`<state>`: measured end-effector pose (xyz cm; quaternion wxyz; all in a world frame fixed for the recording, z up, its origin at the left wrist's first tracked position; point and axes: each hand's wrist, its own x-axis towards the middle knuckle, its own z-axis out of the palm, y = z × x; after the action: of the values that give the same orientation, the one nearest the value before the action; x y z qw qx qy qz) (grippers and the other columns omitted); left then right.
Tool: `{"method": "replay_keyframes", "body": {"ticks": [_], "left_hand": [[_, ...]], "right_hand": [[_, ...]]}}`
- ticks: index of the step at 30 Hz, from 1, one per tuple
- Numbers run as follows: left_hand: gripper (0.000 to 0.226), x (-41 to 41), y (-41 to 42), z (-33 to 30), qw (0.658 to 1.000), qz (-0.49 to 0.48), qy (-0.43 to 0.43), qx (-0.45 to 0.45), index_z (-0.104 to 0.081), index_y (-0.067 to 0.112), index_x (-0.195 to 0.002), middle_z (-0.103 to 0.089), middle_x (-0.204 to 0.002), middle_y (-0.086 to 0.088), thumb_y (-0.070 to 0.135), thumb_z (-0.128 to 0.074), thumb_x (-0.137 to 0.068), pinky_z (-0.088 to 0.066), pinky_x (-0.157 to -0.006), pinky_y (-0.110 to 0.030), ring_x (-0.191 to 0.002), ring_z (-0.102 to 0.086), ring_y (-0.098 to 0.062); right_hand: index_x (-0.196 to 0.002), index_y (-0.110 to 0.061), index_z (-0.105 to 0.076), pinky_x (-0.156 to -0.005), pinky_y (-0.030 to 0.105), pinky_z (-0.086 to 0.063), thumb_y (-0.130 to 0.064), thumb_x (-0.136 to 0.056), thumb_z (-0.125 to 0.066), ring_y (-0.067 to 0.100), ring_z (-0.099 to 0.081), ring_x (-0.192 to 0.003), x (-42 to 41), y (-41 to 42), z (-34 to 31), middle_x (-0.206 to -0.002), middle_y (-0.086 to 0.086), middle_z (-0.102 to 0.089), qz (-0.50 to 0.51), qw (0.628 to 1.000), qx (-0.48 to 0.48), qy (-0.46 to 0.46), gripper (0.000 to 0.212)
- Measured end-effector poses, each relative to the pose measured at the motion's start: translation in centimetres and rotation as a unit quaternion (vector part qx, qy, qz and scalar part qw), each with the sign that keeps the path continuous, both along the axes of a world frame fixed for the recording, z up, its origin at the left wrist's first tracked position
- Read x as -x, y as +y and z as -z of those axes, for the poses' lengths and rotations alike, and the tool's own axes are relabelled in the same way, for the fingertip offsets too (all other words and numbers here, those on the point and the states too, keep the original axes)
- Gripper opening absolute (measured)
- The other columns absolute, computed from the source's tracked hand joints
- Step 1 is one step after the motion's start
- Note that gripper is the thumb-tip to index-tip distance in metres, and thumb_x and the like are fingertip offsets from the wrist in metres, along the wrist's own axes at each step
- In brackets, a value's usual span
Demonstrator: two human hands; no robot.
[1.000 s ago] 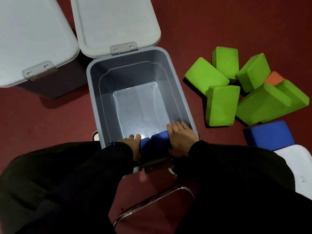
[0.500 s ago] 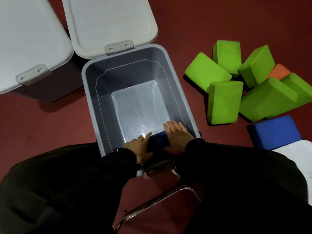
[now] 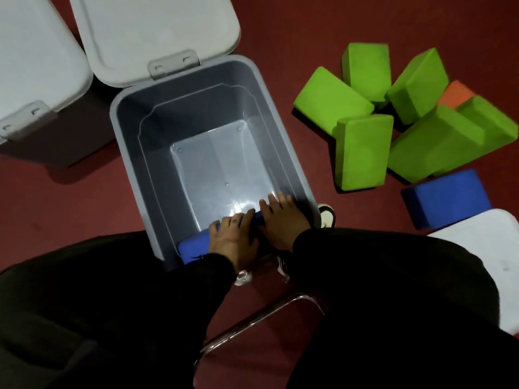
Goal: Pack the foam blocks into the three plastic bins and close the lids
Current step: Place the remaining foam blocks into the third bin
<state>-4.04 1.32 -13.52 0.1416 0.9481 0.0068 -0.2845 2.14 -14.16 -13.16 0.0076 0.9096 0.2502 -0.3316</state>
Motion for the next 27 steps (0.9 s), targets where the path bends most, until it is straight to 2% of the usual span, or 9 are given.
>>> {"method": "replay_keyframes", "body": {"ticks": [2, 5, 8, 10, 13, 15, 17, 21, 27], "left_hand": [[0.062, -0.8, 0.0, -0.7, 1.000, -0.004, 0.023, 0.004, -0.037, 0.036, -0.143, -0.054, -0.138, 0.001, 0.052, -0.047, -0.085, -0.034, -0.100, -0.047, -0.123, -0.050, -0.027], [0.052, -2.0, -0.8, -1.4, 0.999, -0.008, 0.037, 0.034, -0.044, 0.035, -0.138, -0.057, -0.132, -0.004, 0.047, -0.048, -0.087, -0.040, -0.098, -0.045, -0.117, -0.055, -0.030], [0.051, -4.6, -2.4, -2.6, 0.999, 0.030, -0.014, 0.032, -0.047, 0.025, -0.139, -0.057, -0.133, -0.008, 0.044, -0.050, -0.092, -0.042, -0.095, -0.044, -0.118, -0.054, -0.033], [0.052, -6.4, -4.2, -3.8, 0.997, 0.041, -0.037, 0.062, -0.047, 0.020, -0.138, -0.055, -0.132, -0.011, 0.045, -0.052, -0.093, -0.044, -0.093, -0.044, -0.119, -0.053, -0.034], [0.057, -9.3, -8.0, -6.0, 0.987, 0.026, -0.070, 0.143, -0.050, 0.021, -0.137, -0.056, -0.127, -0.007, 0.050, -0.046, -0.088, -0.048, -0.094, -0.043, -0.118, -0.055, -0.029], [0.062, -11.4, -11.0, -7.0, 0.980, 0.045, -0.092, 0.171, -0.051, 0.018, -0.137, -0.056, -0.125, -0.009, 0.050, -0.043, -0.085, -0.048, -0.097, -0.044, -0.117, -0.056, -0.030], [0.062, -13.3, -14.1, -7.5, 0.976, 0.076, -0.100, 0.180, -0.051, 0.015, -0.138, -0.056, -0.129, -0.014, 0.048, -0.044, -0.086, -0.046, -0.100, -0.045, -0.119, -0.056, -0.034], [0.061, -16.9, -19.2, -6.5, 0.974, 0.118, -0.085, 0.174, -0.048, 0.014, -0.140, -0.052, -0.135, -0.016, 0.046, -0.048, -0.088, -0.045, -0.103, -0.043, -0.122, -0.054, -0.035], [0.062, -21.2, -24.2, -2.6, 0.971, 0.168, -0.073, 0.155, -0.047, 0.014, -0.141, -0.047, -0.141, -0.013, 0.047, -0.048, -0.090, -0.044, -0.105, -0.046, -0.130, -0.047, -0.033]], "right_hand": [[-0.142, -0.010, -0.044, -0.111, 0.047, -0.028, -0.040, -0.101, -0.042, 0.039, -0.040, -0.137, -1.4, 0.7, -1.6, -0.145, 0.019, -0.048, -0.004, 0.999, 0.002, 0.041, 0.051], [-0.126, -0.014, -0.059, -0.103, 0.042, -0.039, -0.033, -0.096, -0.049, 0.036, -0.054, -0.123, -2.6, 0.0, -3.3, -0.127, 0.012, -0.062, 0.030, 0.994, -0.038, 0.097, 0.037], [-0.140, -0.015, -0.056, -0.106, 0.032, -0.040, -0.036, -0.097, -0.057, 0.029, -0.053, -0.132, -5.0, -2.4, -5.9, -0.142, 0.010, -0.059, 0.141, 0.975, -0.122, 0.124, 0.048], [-0.145, -0.014, -0.052, -0.102, 0.024, -0.039, -0.036, -0.099, -0.059, 0.024, -0.054, -0.132, -7.0, -4.6, -8.4, -0.146, 0.007, -0.057, 0.189, 0.960, -0.153, 0.141, 0.052], [-0.144, -0.012, -0.054, -0.107, 0.027, -0.041, -0.031, -0.101, -0.060, 0.023, -0.056, -0.131, -10.3, -9.3, -11.8, -0.143, 0.007, -0.059, 0.243, 0.948, -0.174, 0.106, 0.047], [-0.144, -0.014, -0.054, -0.103, 0.025, -0.040, -0.031, -0.102, -0.059, 0.022, -0.054, -0.132, -11.6, -13.5, -12.9, -0.144, 0.006, -0.058, 0.296, 0.935, -0.178, 0.076, 0.046], [-0.141, -0.017, -0.057, -0.100, 0.025, -0.042, -0.033, -0.101, -0.060, 0.023, -0.056, -0.128, -12.1, -17.7, -12.5, -0.141, 0.007, -0.061, 0.353, 0.915, -0.189, 0.048, 0.043], [-0.133, -0.015, -0.062, -0.085, 0.031, -0.049, -0.029, -0.099, -0.062, 0.023, -0.065, -0.100, -9.7, -25.0, -8.6, -0.111, 0.007, -0.069, 0.463, 0.863, -0.202, 0.026, 0.036], [-0.139, -0.020, -0.055, -0.098, 0.038, -0.049, -0.030, -0.092, -0.059, 0.029, -0.061, -0.120, -5.7, -33.2, -2.1, -0.132, 0.008, -0.065, 0.590, 0.797, -0.130, -0.021, 0.048]]}}
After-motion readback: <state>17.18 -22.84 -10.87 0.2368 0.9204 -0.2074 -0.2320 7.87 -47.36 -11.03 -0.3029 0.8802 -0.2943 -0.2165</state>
